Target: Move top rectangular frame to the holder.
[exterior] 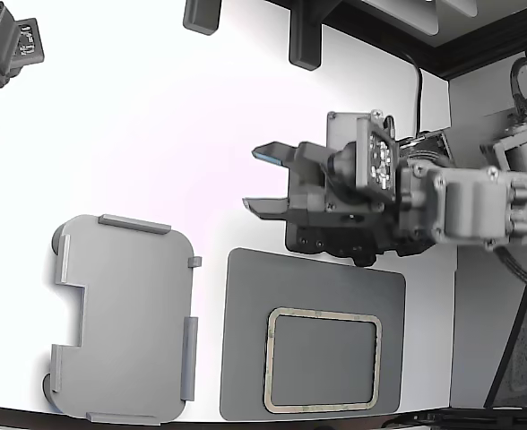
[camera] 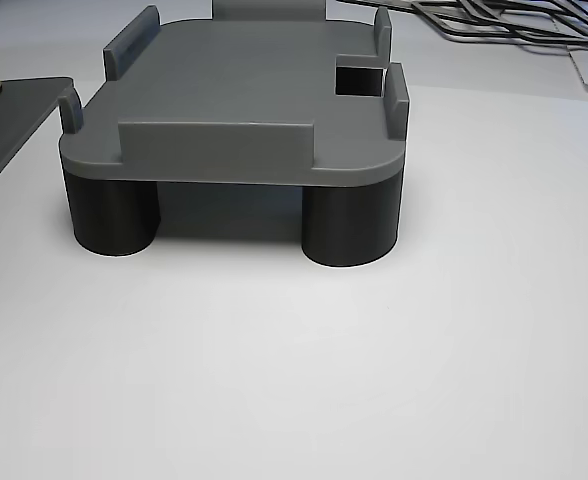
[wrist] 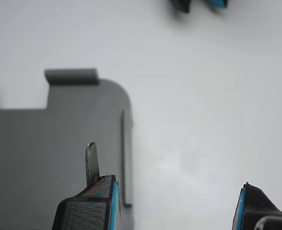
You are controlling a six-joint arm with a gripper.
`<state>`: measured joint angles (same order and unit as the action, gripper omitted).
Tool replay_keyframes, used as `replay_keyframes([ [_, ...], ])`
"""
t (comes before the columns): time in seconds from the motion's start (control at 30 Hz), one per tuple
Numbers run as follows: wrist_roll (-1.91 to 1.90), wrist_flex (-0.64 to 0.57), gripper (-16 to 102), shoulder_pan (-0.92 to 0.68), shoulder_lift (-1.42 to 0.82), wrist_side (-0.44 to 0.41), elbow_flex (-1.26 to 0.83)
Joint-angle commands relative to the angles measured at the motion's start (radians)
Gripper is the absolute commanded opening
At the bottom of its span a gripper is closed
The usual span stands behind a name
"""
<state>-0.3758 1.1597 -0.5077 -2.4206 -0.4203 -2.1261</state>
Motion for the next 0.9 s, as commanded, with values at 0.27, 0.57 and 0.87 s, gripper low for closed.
replay_keyframes([
  [0.27, -0.368, 0.285, 100, -0.265, 0.281, 0.110, 0.255],
  [0.57, -0.653, 0.353, 100, -0.443, 0.380, 0.255, 0.216],
  [0.87, -0.874, 0.380, 99, -0.653, 0.428, 0.301, 0.173],
])
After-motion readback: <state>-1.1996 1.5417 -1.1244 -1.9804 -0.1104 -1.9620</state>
